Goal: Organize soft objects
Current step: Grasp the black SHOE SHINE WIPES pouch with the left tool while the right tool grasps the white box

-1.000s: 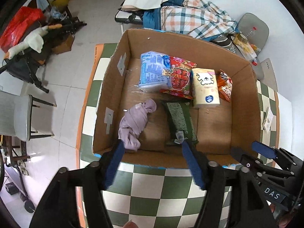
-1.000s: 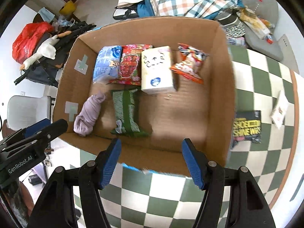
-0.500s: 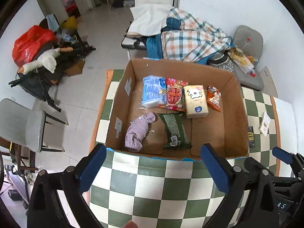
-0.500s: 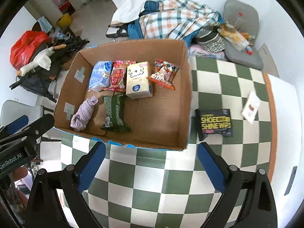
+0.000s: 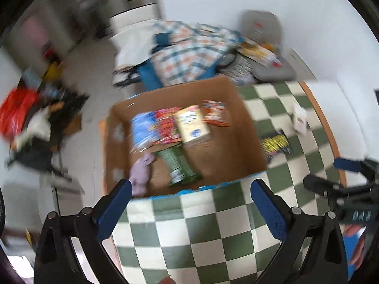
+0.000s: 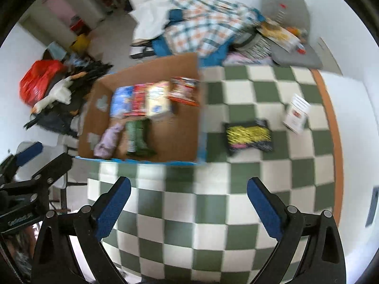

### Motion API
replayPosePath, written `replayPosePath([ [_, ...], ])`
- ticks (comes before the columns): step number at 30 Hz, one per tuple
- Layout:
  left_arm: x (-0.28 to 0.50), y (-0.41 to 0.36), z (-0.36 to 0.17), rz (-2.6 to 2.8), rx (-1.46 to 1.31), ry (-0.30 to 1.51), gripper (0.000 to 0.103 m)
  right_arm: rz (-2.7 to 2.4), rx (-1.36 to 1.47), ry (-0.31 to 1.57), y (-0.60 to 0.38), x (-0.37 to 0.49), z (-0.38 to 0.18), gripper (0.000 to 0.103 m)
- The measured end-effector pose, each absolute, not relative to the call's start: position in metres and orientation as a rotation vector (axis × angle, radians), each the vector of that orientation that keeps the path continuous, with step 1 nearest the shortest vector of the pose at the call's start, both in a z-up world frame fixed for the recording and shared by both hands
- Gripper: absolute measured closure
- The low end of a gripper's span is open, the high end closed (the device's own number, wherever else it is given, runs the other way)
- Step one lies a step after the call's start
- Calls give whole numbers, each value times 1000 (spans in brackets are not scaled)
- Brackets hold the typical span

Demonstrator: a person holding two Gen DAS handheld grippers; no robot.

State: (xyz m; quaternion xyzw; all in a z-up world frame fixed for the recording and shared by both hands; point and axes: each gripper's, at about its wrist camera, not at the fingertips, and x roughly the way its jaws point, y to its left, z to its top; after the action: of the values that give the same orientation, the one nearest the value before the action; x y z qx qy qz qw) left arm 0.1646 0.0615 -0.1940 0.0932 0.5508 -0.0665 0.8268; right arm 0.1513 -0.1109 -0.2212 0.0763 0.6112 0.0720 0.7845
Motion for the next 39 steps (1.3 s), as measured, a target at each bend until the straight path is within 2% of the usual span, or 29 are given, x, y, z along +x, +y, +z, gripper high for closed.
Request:
replayPosePath([
  [5,192,-31,-228,-303,447,1213,0,7,266,1392,-203,148,-254,3],
  [11,236,-133,-302,-431,785,1287,0,-113,322,1468,-293,153,-291,3],
  [16,264,-179,-365,-511,880,1401,1,-156,357,1508,-342,174,-318,3],
  [26,283,-220,-452,-590,969,1557,1,-178,536,1583,-385,265,-382,3],
  [33,287,-214,-462,-609,907,1605,1,-201,645,1651,-390,328,-431,3],
  [39,298,-208,-472,-603,866,1638,3,-212,610,1726,-369,362,-462,3],
])
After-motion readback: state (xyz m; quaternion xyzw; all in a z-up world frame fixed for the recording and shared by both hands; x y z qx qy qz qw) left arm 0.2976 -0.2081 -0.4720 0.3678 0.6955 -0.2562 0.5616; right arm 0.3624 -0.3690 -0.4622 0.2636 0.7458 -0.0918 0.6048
